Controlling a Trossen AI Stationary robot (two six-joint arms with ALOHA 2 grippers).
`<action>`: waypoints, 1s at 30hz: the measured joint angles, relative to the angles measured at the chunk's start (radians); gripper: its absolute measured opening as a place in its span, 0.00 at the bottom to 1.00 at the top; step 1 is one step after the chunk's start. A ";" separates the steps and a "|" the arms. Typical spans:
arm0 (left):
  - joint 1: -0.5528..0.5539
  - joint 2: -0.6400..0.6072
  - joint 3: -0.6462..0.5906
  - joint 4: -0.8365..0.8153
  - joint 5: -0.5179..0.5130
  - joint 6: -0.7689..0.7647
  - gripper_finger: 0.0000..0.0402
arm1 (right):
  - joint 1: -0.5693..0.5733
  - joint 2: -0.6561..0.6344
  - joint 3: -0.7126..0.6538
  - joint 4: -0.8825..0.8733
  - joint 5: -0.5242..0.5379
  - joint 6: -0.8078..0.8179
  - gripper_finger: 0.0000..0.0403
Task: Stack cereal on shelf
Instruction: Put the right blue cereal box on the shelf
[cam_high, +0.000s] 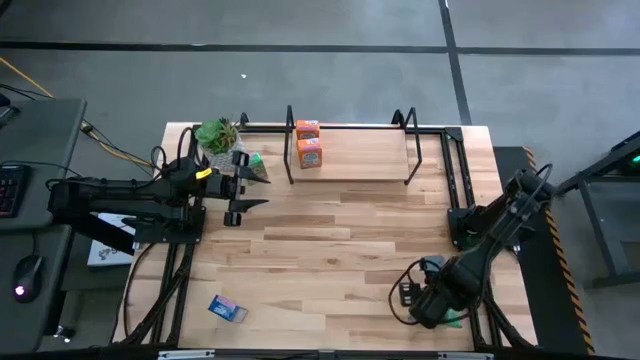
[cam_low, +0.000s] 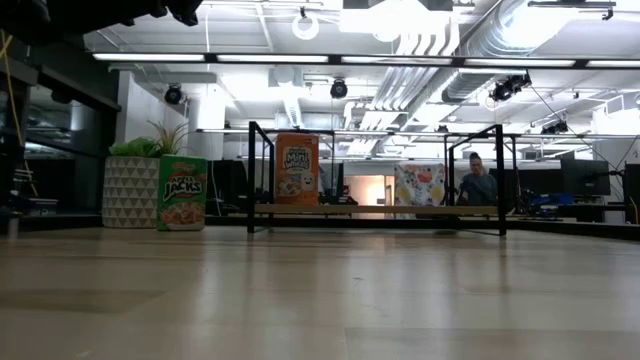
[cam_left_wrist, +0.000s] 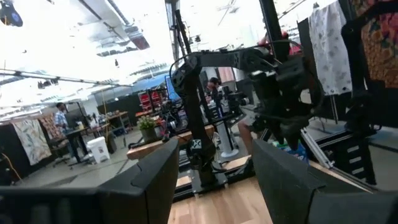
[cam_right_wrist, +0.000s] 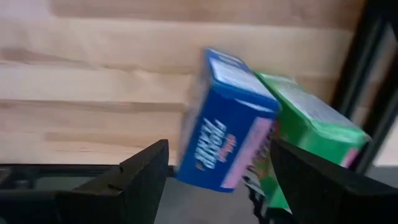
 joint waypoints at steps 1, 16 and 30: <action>0.000 0.000 0.000 0.000 0.000 -0.006 0.48 | 0.003 0.010 0.000 0.004 -0.001 0.001 0.68; 0.000 0.000 0.000 0.000 0.001 -0.061 0.48 | 0.009 0.106 0.000 0.029 -0.010 -0.016 0.68; 0.000 0.000 0.000 0.000 0.001 -0.061 0.48 | 0.006 0.105 -0.001 -0.006 0.021 -0.055 0.38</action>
